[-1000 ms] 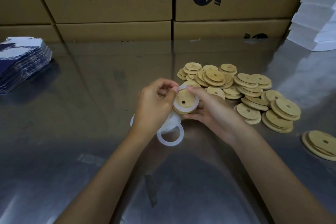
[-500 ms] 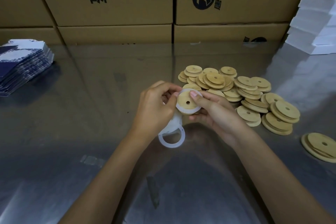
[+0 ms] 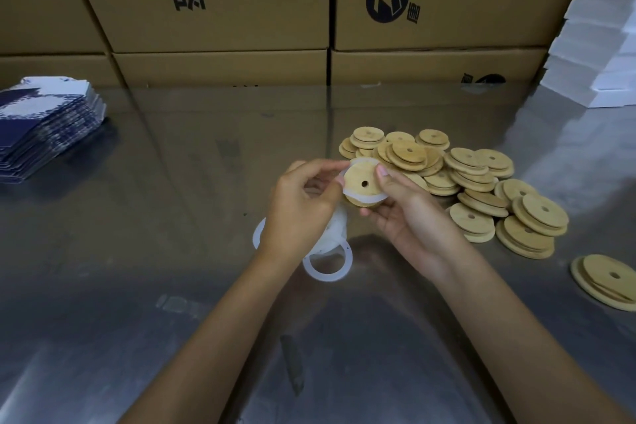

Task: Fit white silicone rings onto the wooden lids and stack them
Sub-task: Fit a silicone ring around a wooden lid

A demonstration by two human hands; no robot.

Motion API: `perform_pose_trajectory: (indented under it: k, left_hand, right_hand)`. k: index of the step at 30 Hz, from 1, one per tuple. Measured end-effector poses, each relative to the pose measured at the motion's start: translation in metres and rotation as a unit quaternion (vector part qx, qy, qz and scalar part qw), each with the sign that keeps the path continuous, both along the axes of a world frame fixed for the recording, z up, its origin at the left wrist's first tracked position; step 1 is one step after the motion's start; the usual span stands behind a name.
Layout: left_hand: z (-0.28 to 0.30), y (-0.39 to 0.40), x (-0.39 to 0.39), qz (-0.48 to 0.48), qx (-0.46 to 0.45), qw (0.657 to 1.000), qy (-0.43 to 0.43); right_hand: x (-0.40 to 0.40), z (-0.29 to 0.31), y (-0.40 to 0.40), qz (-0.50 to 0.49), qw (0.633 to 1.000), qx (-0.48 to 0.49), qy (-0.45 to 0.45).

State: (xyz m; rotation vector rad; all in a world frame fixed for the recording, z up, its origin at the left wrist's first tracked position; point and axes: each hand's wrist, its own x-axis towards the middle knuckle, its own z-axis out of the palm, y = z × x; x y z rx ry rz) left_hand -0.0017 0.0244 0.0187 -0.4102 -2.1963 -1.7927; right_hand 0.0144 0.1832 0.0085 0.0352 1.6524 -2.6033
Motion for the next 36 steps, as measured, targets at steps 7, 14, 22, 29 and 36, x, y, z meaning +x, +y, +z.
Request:
perform_pose_trajectory:
  k: [7, 14, 22, 29, 36]
  left_hand:
    - [0.001, 0.0, 0.001, -0.039, 0.026, 0.999, -0.027]
    - [-0.006, 0.007, 0.007, -0.074, -0.064, 0.995, 0.025]
    - [-0.007, 0.004, 0.0, -0.024, -0.018, 1.0, 0.004]
    - [-0.004, -0.002, -0.006, -0.02, -0.088, 0.996, 0.0]
    - [-0.001, -0.001, -0.003, -0.05, -0.052, 0.997, 0.001]
  right_hand:
    - [0.003, 0.001, -0.006, -0.001, 0.998, 0.063, 0.008]
    - [0.003, 0.007, 0.005, -0.032, 0.989, 0.142, 0.04]
    - [0.002, 0.004, 0.006, -0.071, 0.968, 0.226, 0.084]
    - [0.003, 0.004, 0.006, -0.091, 0.971, 0.193, 0.111]
    - [0.001, 0.003, 0.007, -0.042, 0.996, 0.061, 0.056]
